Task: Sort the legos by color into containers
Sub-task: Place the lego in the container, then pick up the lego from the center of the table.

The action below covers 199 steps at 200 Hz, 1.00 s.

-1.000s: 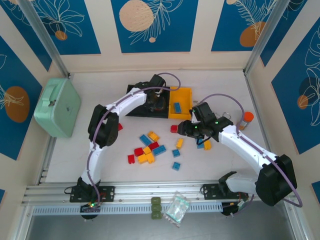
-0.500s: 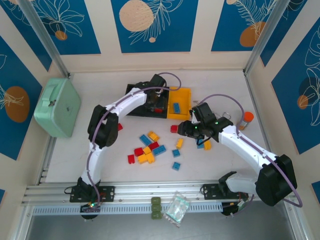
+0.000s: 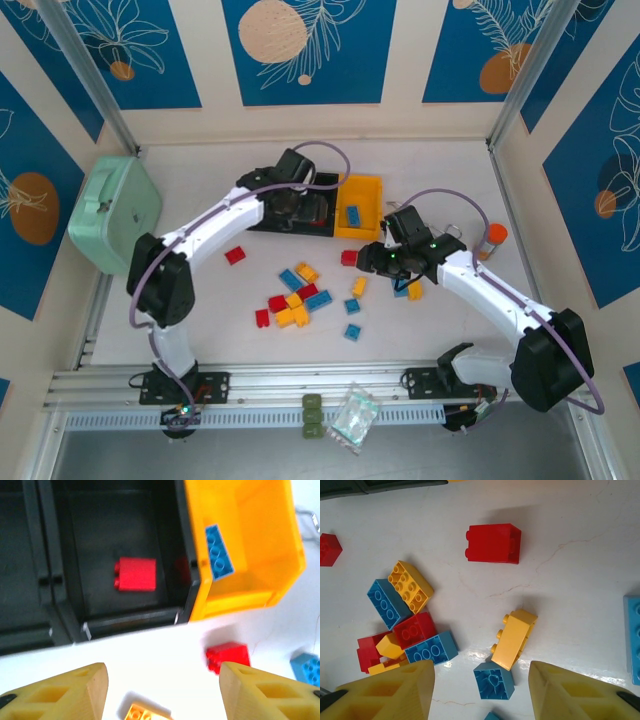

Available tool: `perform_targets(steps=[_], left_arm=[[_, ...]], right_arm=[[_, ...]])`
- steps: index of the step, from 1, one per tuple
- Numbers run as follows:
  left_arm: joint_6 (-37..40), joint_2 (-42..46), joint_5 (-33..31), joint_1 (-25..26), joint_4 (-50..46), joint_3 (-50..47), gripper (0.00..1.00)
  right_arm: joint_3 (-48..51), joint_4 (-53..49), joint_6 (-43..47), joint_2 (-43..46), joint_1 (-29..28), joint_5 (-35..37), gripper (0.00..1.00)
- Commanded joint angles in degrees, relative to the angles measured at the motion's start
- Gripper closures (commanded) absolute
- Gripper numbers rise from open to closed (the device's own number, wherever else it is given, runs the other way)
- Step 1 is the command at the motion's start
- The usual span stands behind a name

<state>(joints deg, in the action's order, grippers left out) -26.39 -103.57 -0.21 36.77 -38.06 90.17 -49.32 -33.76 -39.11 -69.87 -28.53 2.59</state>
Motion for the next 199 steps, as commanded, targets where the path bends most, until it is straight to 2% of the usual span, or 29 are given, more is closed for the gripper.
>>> perform_targets(steps=[1,41,75,107,130,169,199], left_arm=[[1.5,5.5,0.3,0.0,0.6,-6.6,0.41],[0.5,13.0,3.7,0.1,0.4,-18.5,0.41],[3.1,12.7,8.6,0.7,5.3,-24.0,0.27],[12.9,7.8,10.2,0.9,4.2,-22.3,0.20],[18.3,4.0,12.0,1.4,1.8,-19.5,0.16],[22.8,-0.9,8.2,3.6,-1.1,-15.6,0.14],[24.3,-3.8,8.2,4.1,-2.0,-13.5,0.11]], right_arm=[[-0.2,-1.1,-0.6,-1.4,-0.5,-0.3,0.47],[-0.6,-0.5,0.6,-4.0,-0.1,-0.6,0.47],[-0.9,0.5,1.1,-6.5,0.1,-0.7,0.47],[0.3,0.2,1.5,-5.6,0.7,0.2,0.47],[3.4,0.4,0.9,-2.2,3.4,-0.6,0.47],[10.3,2.1,-0.8,5.3,11.9,-4.5,0.44],[12.3,2.3,-0.6,7.4,15.0,-6.0,0.44]])
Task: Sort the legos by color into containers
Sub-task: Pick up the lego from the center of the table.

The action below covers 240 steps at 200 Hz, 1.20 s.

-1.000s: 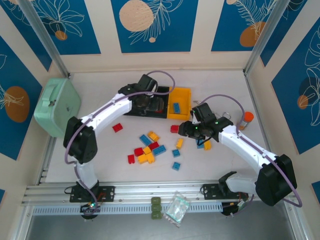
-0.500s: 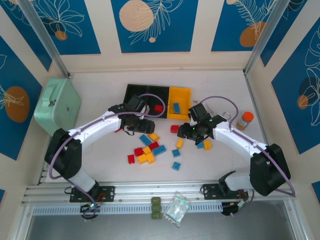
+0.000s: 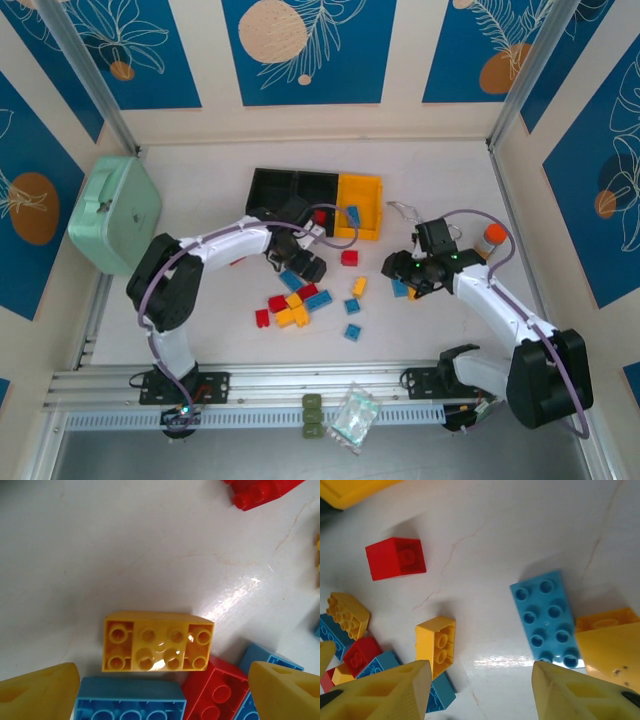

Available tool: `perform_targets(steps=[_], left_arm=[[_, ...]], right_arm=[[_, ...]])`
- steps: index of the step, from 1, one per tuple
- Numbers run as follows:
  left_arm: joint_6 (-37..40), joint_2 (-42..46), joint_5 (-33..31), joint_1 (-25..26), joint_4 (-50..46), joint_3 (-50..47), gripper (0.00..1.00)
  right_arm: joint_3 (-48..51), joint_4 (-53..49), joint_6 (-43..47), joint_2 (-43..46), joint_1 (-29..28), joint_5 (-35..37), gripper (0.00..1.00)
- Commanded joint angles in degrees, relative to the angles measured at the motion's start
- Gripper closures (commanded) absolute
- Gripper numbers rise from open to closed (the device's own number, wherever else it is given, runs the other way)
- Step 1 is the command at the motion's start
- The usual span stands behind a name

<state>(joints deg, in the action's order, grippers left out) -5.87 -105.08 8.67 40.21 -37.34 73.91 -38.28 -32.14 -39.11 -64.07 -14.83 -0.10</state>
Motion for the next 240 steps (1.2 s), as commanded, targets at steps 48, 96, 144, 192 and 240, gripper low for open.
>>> perform_targets(steps=[48,96,144,192,240], left_arm=[[5.5,-6.3,-8.9,2.7,-5.5,5.4,0.11],[5.0,-7.8,-9.3,3.3,-3.9,5.1,0.13],[4.2,-8.9,-6.0,3.2,-2.7,5.7,0.23],[2.4,-7.7,-4.5,2.9,-2.8,6.4,0.32],[-0.9,-2.5,-5.6,0.7,-2.5,6.5,0.37]], right_arm=[[2.0,1.6,-1.0,1.9,1.5,-4.0,0.44],[2.7,3.2,-1.8,1.5,1.3,-4.8,0.44],[2.8,3.2,-1.9,1.6,1.3,-4.5,0.44],[2.8,3.7,-2.3,1.1,1.1,-4.8,0.44],[0.4,3.0,-1.2,-0.1,-1.6,-3.1,0.44]])
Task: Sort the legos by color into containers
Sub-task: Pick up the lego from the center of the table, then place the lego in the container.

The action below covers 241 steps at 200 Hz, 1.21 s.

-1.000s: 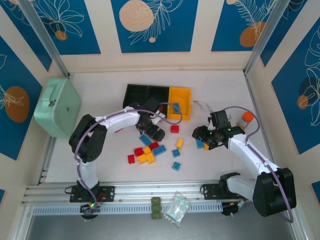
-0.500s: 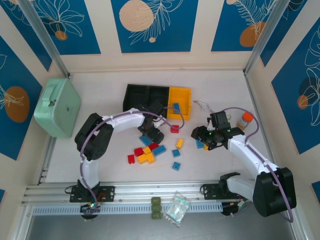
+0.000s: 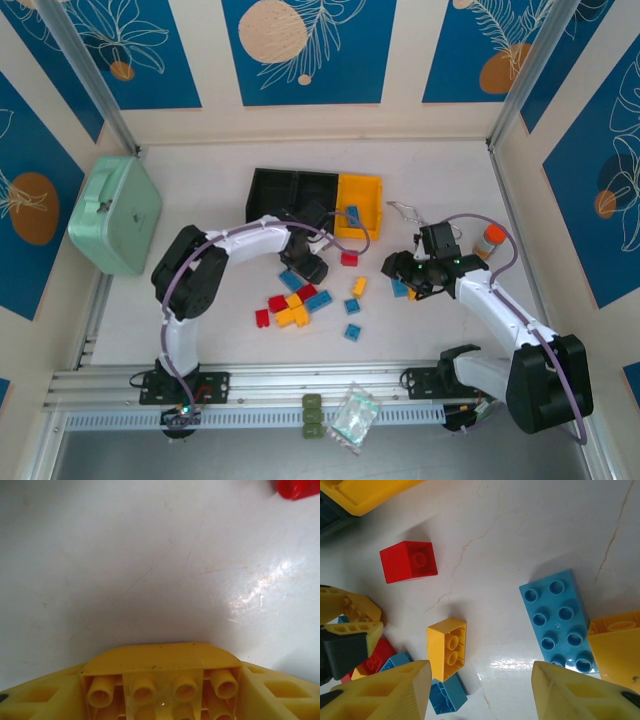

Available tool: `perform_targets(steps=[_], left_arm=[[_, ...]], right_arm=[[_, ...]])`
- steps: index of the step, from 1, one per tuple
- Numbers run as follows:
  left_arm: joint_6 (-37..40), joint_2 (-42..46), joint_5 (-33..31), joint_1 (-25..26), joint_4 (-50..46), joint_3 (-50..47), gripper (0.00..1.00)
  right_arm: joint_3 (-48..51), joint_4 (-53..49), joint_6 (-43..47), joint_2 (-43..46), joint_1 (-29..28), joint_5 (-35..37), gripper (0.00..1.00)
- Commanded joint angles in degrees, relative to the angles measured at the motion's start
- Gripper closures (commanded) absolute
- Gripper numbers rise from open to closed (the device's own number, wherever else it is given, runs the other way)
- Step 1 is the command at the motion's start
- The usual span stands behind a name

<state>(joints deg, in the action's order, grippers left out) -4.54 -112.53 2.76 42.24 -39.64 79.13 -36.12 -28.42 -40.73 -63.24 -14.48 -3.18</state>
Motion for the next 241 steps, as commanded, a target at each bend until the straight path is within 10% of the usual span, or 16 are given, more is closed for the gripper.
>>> perform_targets(steps=[1,108,241], left_arm=[[-2.3,5.1,0.3,-1.4,-0.2,1.3,0.37],[-17.3,9.8,-4.5,-17.9,-0.6,8.5,0.38],[-22.2,-6.7,-11.1,-18.9,-3.1,23.0,0.34]], right_arm=[[-1.9,-0.8,0.4,-1.0,-2.1,0.1,0.44],[-5.8,3.0,-2.0,-7.9,-10.2,1.7,0.44],[-6.7,3.3,-2.3,-8.8,-10.9,2.3,0.44]])
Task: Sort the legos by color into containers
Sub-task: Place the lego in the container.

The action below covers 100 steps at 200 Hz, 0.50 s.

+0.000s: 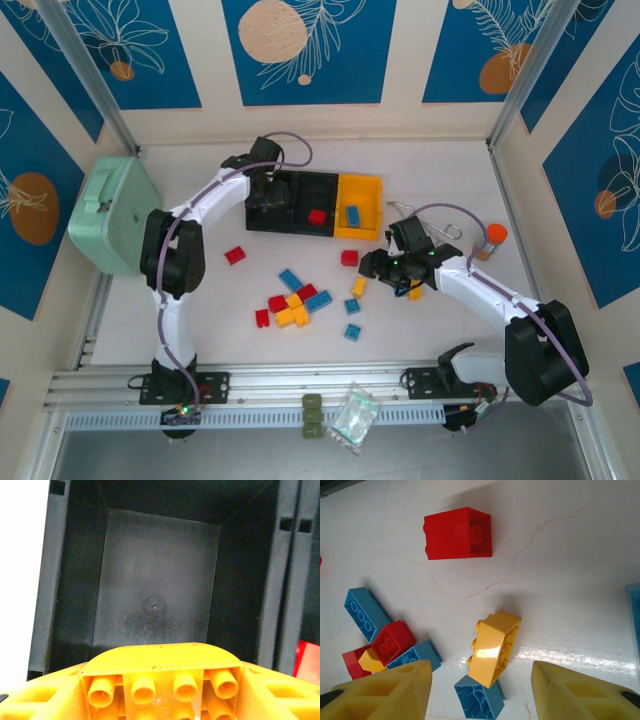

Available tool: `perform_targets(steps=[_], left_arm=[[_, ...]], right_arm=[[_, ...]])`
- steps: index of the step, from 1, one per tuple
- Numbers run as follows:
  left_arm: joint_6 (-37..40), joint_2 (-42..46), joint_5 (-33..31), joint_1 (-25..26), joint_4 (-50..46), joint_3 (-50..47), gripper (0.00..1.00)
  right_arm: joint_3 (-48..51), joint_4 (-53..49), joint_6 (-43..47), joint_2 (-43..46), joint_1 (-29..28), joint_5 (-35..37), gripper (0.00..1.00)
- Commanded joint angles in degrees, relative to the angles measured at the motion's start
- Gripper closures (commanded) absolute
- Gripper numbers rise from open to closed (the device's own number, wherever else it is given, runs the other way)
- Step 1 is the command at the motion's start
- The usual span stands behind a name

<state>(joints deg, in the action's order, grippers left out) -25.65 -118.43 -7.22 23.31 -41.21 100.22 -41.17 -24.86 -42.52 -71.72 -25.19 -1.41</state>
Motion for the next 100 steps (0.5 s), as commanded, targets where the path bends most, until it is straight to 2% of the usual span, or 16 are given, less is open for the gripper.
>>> perform_targets(steps=[1,48,100], left_arm=[[-1.1,-0.8,-1.1,0.0,-1.5,2.0,0.34],[-1.0,-0.7,0.1,0.1,-1.2,1.5,0.22],[-1.5,3.8,3.2,0.7,0.0,-1.1,0.22]], right_arm=[[-1.7,-0.3,-0.5,-0.3,-0.2,0.5,0.44],[-3.1,-0.7,0.4,-1.3,0.1,1.0,0.44],[-7.6,-2.5,1.6,-3.2,4.5,1.4,0.46]])
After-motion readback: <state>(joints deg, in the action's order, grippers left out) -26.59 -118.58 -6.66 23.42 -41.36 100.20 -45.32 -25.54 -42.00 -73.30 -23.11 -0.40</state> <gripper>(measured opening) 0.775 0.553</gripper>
